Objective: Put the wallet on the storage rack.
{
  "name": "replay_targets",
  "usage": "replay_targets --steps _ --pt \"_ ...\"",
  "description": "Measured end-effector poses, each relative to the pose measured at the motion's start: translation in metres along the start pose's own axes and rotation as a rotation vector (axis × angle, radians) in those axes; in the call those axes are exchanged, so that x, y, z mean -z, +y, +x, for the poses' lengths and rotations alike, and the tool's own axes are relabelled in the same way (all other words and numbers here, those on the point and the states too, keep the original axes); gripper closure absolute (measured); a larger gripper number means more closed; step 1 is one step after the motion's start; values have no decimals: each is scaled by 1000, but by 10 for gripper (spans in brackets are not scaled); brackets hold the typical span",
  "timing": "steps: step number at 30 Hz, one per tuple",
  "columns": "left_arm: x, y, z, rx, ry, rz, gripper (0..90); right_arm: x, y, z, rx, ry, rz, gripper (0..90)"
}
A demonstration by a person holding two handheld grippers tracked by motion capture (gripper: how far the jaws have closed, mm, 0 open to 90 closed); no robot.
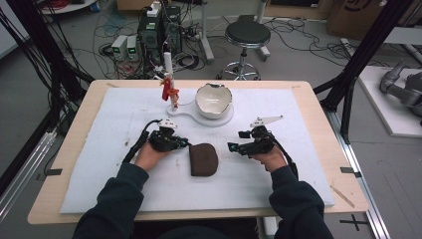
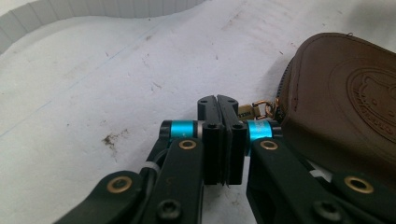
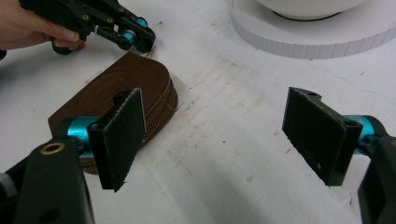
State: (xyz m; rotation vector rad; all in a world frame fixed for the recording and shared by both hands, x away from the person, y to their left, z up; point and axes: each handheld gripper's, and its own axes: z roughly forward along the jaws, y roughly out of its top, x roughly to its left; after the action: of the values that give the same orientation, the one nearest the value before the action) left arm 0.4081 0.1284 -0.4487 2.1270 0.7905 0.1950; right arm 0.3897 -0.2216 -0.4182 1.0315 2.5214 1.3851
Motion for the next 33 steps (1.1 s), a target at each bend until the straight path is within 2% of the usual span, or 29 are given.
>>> replay_targets --steps 4,5,6,7,8,9,10,11,12,13,14,16,19,20,22,23,27,30,33 --pt "2 0 -2 -22 1 -6 898 1 0 0 -3 0 -3 215" --pt "4 1 -3 -40 12 -31 895 1 0 -1 -8 1 -4 215" --pt "6 1 -3 -81 20 -63 895 1 0 -1 -8 1 -4 215" --pt "8 3 -3 -105 25 -99 858 2 0 -1 -7 3 -5 215" --pt "8 3 -2 -98 5 -137 761 2 0 -1 -7 2 -6 215" --pt "8 4 1 -27 -79 -182 640 1 0 0 -4 4 -5 215" --pt "8 4 1 -27 -79 -182 573 1 0 0 -4 4 -5 215" --pt "7 3 3 33 -140 -201 573 1 0 0 -3 5 -5 215" --pt "8 3 4 71 -182 -206 502 2 0 0 -5 4 -9 215" --pt "8 3 3 102 -214 -209 502 2 0 0 -5 4 -9 215" --pt "7 3 3 128 -244 -207 449 3 0 -1 -13 5 -11 215" --pt "6 3 1 160 -283 -192 414 3 0 -1 -14 8 -14 215" --pt "-2 1 -8 144 -314 -117 374 2 0 0 -11 16 -7 215" --pt "-6 0 -10 142 -310 -84 351 1 0 0 -16 25 3 215" --pt "-8 -1 -11 140 -299 -73 355 -1 -1 1 -13 37 17 215" --pt "-9 -1 -11 140 -299 -64 401 -2 -1 2 -6 35 19 215" --pt "-10 -2 -8 190 -310 -55 489 -3 -1 2 -6 36 20 215" --pt "-9 -2 -8 210 -307 -54 506 -5 -1 2 -13 50 34 214" --pt "-9 -2 -8 207 -304 -54 514 -12 -2 7 -27 85 68 214"
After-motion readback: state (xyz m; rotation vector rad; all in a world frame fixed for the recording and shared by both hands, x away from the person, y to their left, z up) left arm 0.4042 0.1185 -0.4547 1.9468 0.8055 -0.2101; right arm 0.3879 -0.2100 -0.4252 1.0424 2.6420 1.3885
